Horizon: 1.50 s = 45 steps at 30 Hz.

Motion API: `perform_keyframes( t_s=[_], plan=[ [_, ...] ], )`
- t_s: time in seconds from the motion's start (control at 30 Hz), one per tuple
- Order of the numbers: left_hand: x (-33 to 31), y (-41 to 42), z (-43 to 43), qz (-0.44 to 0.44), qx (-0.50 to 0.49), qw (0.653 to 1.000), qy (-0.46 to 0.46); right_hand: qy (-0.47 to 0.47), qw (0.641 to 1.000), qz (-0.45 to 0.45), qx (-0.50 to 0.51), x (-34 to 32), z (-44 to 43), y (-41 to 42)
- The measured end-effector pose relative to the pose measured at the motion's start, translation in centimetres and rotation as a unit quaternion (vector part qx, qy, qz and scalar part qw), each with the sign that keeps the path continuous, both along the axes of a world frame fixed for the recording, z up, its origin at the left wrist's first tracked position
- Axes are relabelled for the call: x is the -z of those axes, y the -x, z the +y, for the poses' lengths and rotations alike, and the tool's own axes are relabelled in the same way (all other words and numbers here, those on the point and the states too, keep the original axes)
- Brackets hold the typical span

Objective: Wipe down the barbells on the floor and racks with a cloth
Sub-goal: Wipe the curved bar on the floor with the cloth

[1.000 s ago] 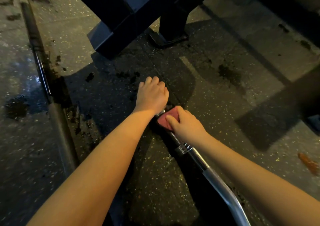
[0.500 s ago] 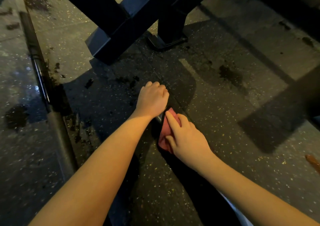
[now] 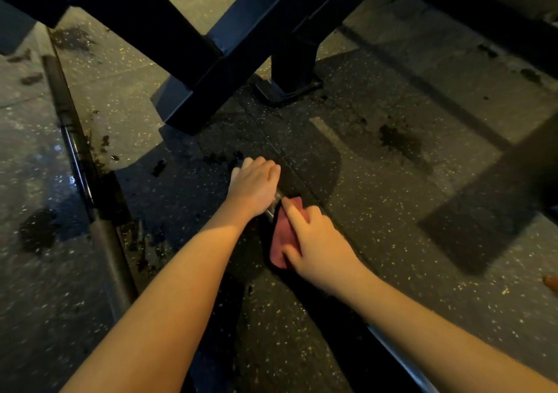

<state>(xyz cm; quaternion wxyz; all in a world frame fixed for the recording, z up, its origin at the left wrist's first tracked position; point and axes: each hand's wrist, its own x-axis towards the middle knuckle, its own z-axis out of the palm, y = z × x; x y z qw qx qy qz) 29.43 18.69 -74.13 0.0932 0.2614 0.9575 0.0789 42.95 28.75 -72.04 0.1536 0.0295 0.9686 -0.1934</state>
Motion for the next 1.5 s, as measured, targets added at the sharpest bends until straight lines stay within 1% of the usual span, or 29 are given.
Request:
perform_keyframes(
  t_s=[0.03, 0.1, 0.17, 0.23, 0.3, 0.37, 0.5, 0.53, 0.57, 0.63, 0.67, 0.73, 0.87, 0.93, 1.0, 1.17, 1.23, 1.33, 1.43, 1.5],
  plan=[
    [-0.1, -0.1, -0.1, 0.0, -0.007, 1.0, -0.003, -0.026, 1.0, 0.001, -0.016, -0.1, -0.1, -0.9],
    [-0.1, -0.6, -0.3, -0.005, -0.024, 0.999, -0.027, -0.044, 0.999, -0.004, -0.02, 0.0, -0.3, -1.1],
    [0.3, -0.8, -1.3, -0.017, -0.053, 0.997, -0.049, -0.031, 0.999, -0.015, -0.004, 0.0, -0.1, 0.0],
    [0.7, -1.3, -3.3, -0.054, -0.106, 0.99, -0.071, -0.004, 0.999, -0.042, 0.023, 0.2, 0.8, 1.5],
    [1.7, -2.1, -5.1, -0.088, -0.121, 0.984, -0.092, 0.013, 0.997, -0.062, 0.044, 0.4, 1.7, 2.7],
    [2.3, -2.9, -5.7, -0.107, -0.114, 0.981, -0.117, 0.015, 0.997, -0.054, 0.05, 0.7, 1.8, 3.5],
    [2.8, -2.8, -4.5, -0.133, -0.167, 0.957, -0.197, 0.007, 0.998, -0.026, 0.054, 1.0, 0.5, 5.2],
    [3.1, -2.5, -4.7, -0.147, -0.176, 0.949, -0.217, 0.006, 0.998, -0.031, 0.05, 0.9, 0.1, 5.9],
    [3.3, -2.2, -5.2, -0.171, -0.18, 0.935, -0.254, 0.006, 0.998, -0.04, 0.047, 0.8, -0.2, 6.7],
    [3.2, -1.6, -6.6, -0.247, -0.183, 0.887, -0.345, 0.009, 0.997, -0.064, 0.042, 0.7, -0.6, 8.3],
    [2.8, -1.7, -7.0, -0.284, -0.186, 0.865, -0.37, 0.014, 0.996, -0.073, 0.041, 0.6, -0.6, 9.1],
    [2.2, -1.9, -7.5, -0.328, -0.195, 0.843, -0.38, 0.031, 0.996, -0.079, 0.042, 0.5, -0.5, 9.9],
    [2.1, -2.2, -8.0, -0.326, -0.185, 0.849, -0.372, 0.062, 0.997, -0.031, 0.016, 0.4, 0.0, 7.5],
    [2.1, -1.9, -8.1, -0.331, -0.186, 0.856, -0.352, 0.05, 0.998, -0.011, -0.022, 0.5, 0.1, 5.3],
    [2.0, -1.9, -8.1, -0.333, -0.18, 0.855, -0.355, 0.02, 0.999, -0.007, -0.039, 0.6, 0.0, 4.2],
    [2.1, -2.1, -7.8, -0.324, -0.183, 0.853, -0.366, -0.06, 0.998, 0.008, -0.002, 0.7, -1.1, 6.9],
    [1.9, -2.0, -7.7, -0.334, -0.19, 0.847, -0.367, -0.069, 0.997, 0.02, 0.004, 0.7, -1.4, 7.7],
    [1.7, -1.9, -7.8, -0.335, -0.193, 0.853, -0.352, -0.046, 0.998, 0.028, -0.019, 0.6, -0.7, 5.0],
    [1.6, -2.3, -7.4, -0.317, -0.187, 0.865, -0.341, -0.061, 0.998, 0.011, -0.019, 0.5, 0.4, 1.1],
    [1.3, -2.4, -7.0, -0.298, -0.197, 0.867, -0.347, -0.076, 0.997, 0.0, -0.007, 0.3, 0.7, 1.1]
  ],
)
